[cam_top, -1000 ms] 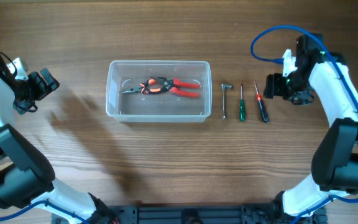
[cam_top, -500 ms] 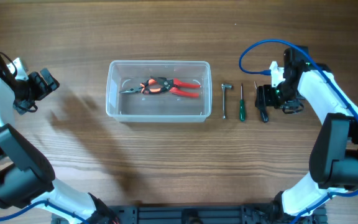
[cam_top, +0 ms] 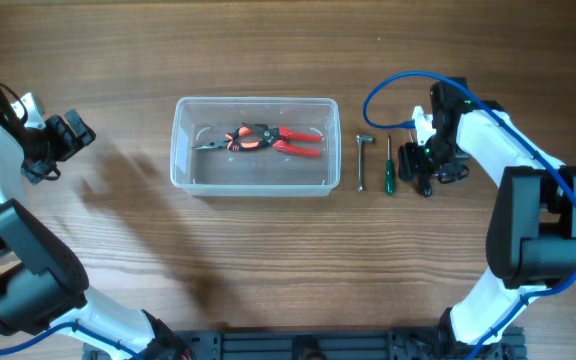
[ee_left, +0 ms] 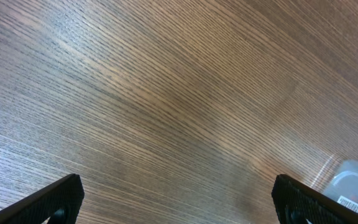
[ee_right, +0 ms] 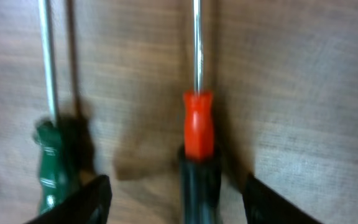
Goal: Pack container
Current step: 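Grasp the red-black screwdriver with the right gripper, then drop the red-black screwdriver into the box and release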
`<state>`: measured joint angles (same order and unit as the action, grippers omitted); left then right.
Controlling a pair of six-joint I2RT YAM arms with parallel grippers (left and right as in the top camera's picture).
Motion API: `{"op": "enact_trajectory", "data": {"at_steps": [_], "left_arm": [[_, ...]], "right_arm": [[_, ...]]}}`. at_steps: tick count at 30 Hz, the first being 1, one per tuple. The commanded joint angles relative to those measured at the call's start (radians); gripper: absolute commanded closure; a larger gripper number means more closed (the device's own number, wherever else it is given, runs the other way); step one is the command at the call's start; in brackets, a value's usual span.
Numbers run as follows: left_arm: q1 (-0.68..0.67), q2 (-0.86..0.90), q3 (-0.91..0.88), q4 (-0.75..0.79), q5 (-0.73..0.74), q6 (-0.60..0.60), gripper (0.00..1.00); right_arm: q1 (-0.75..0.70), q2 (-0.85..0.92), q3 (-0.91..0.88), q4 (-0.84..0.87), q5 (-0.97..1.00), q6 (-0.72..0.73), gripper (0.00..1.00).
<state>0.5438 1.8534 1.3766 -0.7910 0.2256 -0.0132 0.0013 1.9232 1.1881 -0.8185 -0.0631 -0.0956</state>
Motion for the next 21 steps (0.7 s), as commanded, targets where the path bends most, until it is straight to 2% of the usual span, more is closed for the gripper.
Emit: {"op": "enact_trajectory", "data": {"at_steps": [1,5,10,15,18,21], "left_arm": [[0.004,0.002,0.018,0.003,0.001,-0.002,0.00],[0.004,0.002,0.018,0.003,0.001,-0.002,0.00],[0.004,0.002,0.018,0.003,0.001,-0.002,0.00],[0.004,0.002,0.018,0.003,0.001,-0.002,0.00],[0.004,0.002,0.018,0.003,0.001,-0.002,0.00],[0.004,0.002,0.018,0.003,0.001,-0.002,0.00]], "right_arm": [[-0.003,0.076,-0.012,-0.004,0.029,0.046,0.51],[-0.003,0.079,-0.012,-0.003,0.029,0.048,0.94],[-0.003,0.056,0.012,-0.013,0.076,0.072,0.96],[0.023,-0.103,0.222,-0.149,0.063,0.067,0.96],[0.098,-0.212,0.385,-0.173,-0.071,-0.012,0.96],[0.256,-0.281,0.477,-0.105,-0.203,-0.172,0.96]]}}
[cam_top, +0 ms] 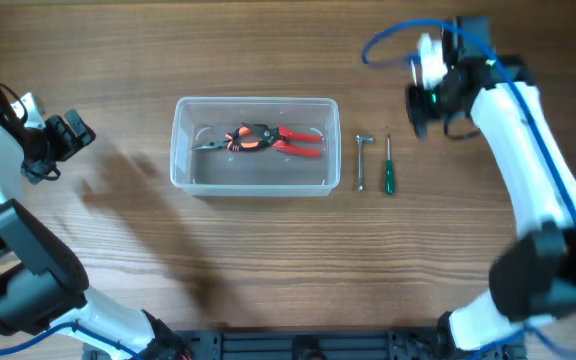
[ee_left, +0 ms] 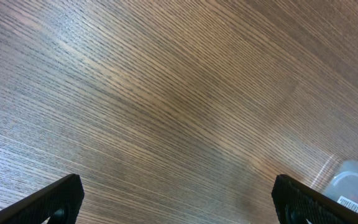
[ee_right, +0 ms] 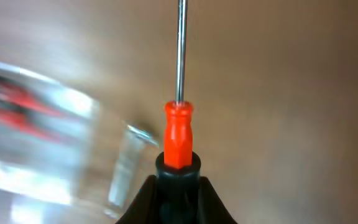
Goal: Pack container
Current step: 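Drop the red-black screwdriver into the box and release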
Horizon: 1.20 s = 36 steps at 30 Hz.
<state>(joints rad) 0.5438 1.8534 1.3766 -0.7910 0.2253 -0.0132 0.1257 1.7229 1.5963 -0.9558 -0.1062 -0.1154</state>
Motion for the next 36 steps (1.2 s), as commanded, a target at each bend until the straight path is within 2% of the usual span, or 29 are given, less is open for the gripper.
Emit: {"op": "enact_trajectory", "data": {"at_steps": [1,6,8,16,24,26,27,28,29,30,31,35,36], "left_arm": [[0.004,0.002,0.018,0.003,0.002,-0.002,0.00],[0.004,0.002,0.018,0.003,0.002,-0.002,0.00],[0.004,0.002,0.018,0.003,0.001,-0.002,0.00],[0.004,0.002,0.018,0.003,0.002,-0.002,0.00],[0.004,0.002,0.018,0.003,0.002,-0.002,0.00],[0.004,0.002,0.018,0.003,0.002,-0.002,0.00],[0.004,0.002,0.018,0.003,0.002,-0.002,0.00],[0.004,0.002,0.018,0.003,0.002,-0.002,0.00],[0.004,0.002,0.018,0.003,0.002,-0.002,0.00],[0.004,0.002,0.018,0.003,0.002,-0.002,0.00],[0.004,0.002,0.018,0.003,0.002,-0.002,0.00],[0.004,0.002,0.018,0.003,0.002,-0.002,0.00],[0.004,0.002,0.018,0.003,0.001,-0.002,0.00]], "right_arm": [[0.185,-0.084,0.069,0.060,-0.177,-0.190,0.96],[0.457,0.011,0.065,0.132,-0.217,-0.491,0.96],[0.507,0.077,0.065,0.161,-0.216,-0.570,0.96],[0.539,0.375,0.065,0.247,-0.217,-0.697,0.96],[0.594,0.478,0.065,0.294,-0.228,-0.692,0.95],[0.594,0.480,0.065,0.315,-0.227,-0.652,0.69],[0.594,0.479,0.066,0.323,-0.223,-0.636,0.61],[0.594,0.475,0.068,0.335,-0.210,-0.602,0.60],[0.594,0.467,0.070,0.350,-0.182,-0.539,0.54],[0.594,0.453,0.076,0.355,-0.142,-0.473,0.41],[0.594,0.433,0.084,0.352,-0.099,-0.420,0.33],[0.589,0.302,0.114,0.317,0.160,-0.285,0.29],[0.581,0.242,0.122,0.296,0.257,-0.241,0.24]]}}
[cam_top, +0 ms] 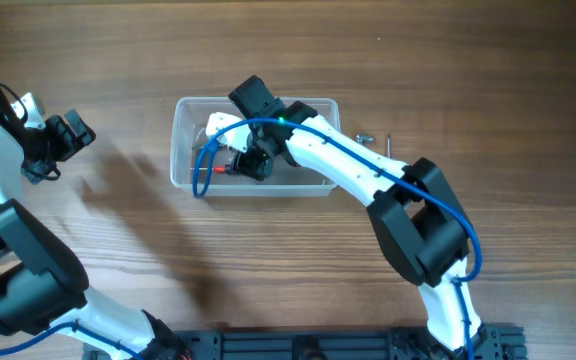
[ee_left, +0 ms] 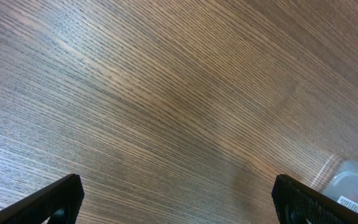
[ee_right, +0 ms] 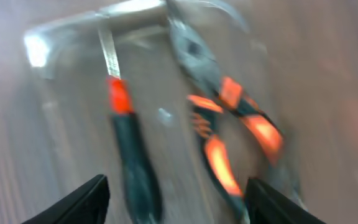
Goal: Pack container
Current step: 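Drop the red-black screwdriver into the box and release, then grasp the green screwdriver with the right gripper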
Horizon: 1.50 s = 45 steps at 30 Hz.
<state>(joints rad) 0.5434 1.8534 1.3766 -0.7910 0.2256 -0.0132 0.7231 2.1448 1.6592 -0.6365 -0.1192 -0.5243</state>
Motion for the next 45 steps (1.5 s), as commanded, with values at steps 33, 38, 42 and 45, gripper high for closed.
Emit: {"op": "enact_trajectory", "data": {"at_steps": [33,38,42,45], "left_arm": [[0.005,0.002,0.018,0.003,0.001,-0.002,0.00],[0.005,0.002,0.018,0.003,0.001,-0.002,0.00],[0.005,0.002,0.018,0.003,0.001,-0.002,0.00],[0.005,0.002,0.018,0.003,0.001,-0.002,0.00]], "right_arm": [[-0.536,-0.125,-0.473,-0.193,0.050,0.895,0.64],[-0.536,-0.125,-0.474,-0.194,0.051,0.895,0.96],[-0.536,-0.130,-0.472,-0.202,0.080,0.891,0.96],[-0.536,-0.182,-0.438,-0.250,0.136,0.879,0.96]]}}
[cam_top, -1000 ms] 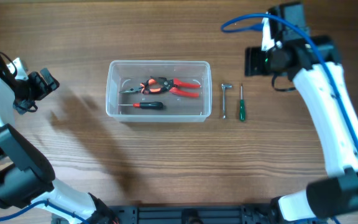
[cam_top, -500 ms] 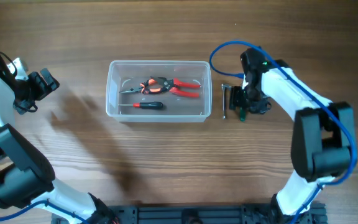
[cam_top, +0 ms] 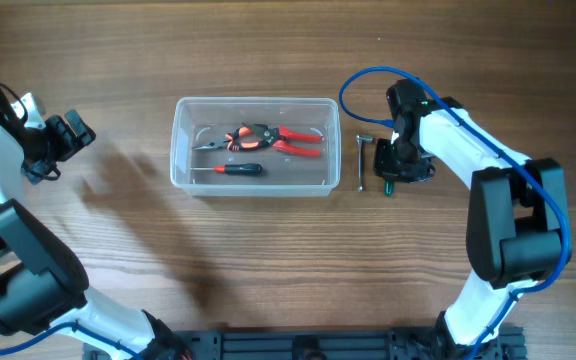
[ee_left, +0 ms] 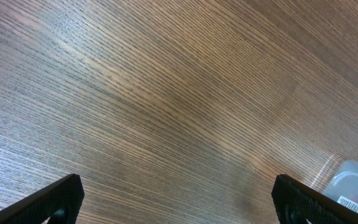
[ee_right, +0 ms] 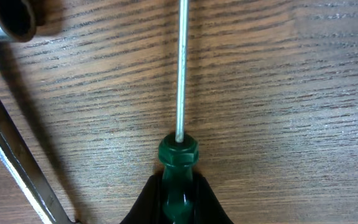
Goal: Pack container
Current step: 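Grasp the green screwdriver with the right gripper, then place the green screwdriver into the box and release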
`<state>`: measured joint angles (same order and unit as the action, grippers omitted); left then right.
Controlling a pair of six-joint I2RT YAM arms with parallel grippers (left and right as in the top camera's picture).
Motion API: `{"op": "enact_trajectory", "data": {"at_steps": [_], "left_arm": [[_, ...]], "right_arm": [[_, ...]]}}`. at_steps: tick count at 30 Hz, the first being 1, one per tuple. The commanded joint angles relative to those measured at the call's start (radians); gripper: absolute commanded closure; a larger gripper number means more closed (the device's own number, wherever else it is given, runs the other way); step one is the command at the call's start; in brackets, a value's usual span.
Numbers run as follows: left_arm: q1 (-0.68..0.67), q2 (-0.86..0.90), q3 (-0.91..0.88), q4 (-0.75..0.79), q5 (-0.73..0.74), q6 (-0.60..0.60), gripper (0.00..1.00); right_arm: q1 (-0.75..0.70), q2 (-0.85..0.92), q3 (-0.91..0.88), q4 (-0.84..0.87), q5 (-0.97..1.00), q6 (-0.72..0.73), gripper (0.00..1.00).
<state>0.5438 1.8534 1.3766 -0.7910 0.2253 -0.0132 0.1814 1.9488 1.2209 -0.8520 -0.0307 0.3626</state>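
Note:
A clear plastic container (cam_top: pixel 181 170) sits mid-table holding red-handled pliers (cam_top: pixel 268 138) and a red-and-black screwdriver (cam_top: pixel 238 169). Right of it lie a metal socket wrench (cam_top: pixel 361 160) and a green screwdriver (ee_right: pixel 179 155) on the wood. My right gripper (ee_right: pixel 179 202) is shut on the green handle, shaft pointing away; in the overhead view the right gripper (cam_top: pixel 400 168) covers most of the handle. My left gripper (ee_left: pixel 178 199) hangs open over bare wood far left, with nothing between its fingers.
The wrench's socket end (ee_right: pixel 11 22) and bar (ee_right: pixel 17 168) lie just left of the green screwdriver. A container corner (ee_left: pixel 356 180) shows at the right edge of the left wrist view. The blue cable (cam_top: pixel 363 85) loops above the right arm.
My right gripper was open inside the container beside the red-and-black screwdriver; now it is right of the container, shut on the green screwdriver's handle. The red-and-black screwdriver lies in the container.
My right gripper stood open around the red-and-black screwdriver on the table. Then it held that screwdriver lifted at the far right. Then it was open in the container with the screwdriver lying by the pliers. Now it grips the green one. The left arm stayed still.

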Motion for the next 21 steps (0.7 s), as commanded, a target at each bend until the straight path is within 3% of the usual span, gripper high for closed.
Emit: {"op": "enact_trajectory", "data": {"at_steps": [1,6,10,14,17,21], "left_arm": [[0.004,0.002,0.018,0.003,0.002,-0.002,0.00],[0.004,0.002,0.018,0.003,0.002,-0.002,0.00],[0.004,0.002,0.018,0.003,0.002,-0.002,0.00],[0.004,0.002,0.018,0.003,0.002,-0.002,0.00],[0.004,0.002,0.018,0.003,0.002,-0.002,0.00],[0.004,0.002,0.018,0.003,0.002,-0.002,0.00]], "right_arm": [[0.006,-0.033,0.024,-0.055,0.055,-0.046,0.96],[0.060,-0.343,0.180,-0.052,-0.014,-0.220,0.96],[0.201,-0.494,0.219,0.066,-0.216,-0.559,0.96],[0.342,-0.447,0.205,0.076,-0.384,-0.893,0.96],[0.403,-0.346,0.204,0.093,-0.381,-1.105,0.96],[0.410,-0.163,0.204,0.155,-0.378,-1.178,0.96]]}}
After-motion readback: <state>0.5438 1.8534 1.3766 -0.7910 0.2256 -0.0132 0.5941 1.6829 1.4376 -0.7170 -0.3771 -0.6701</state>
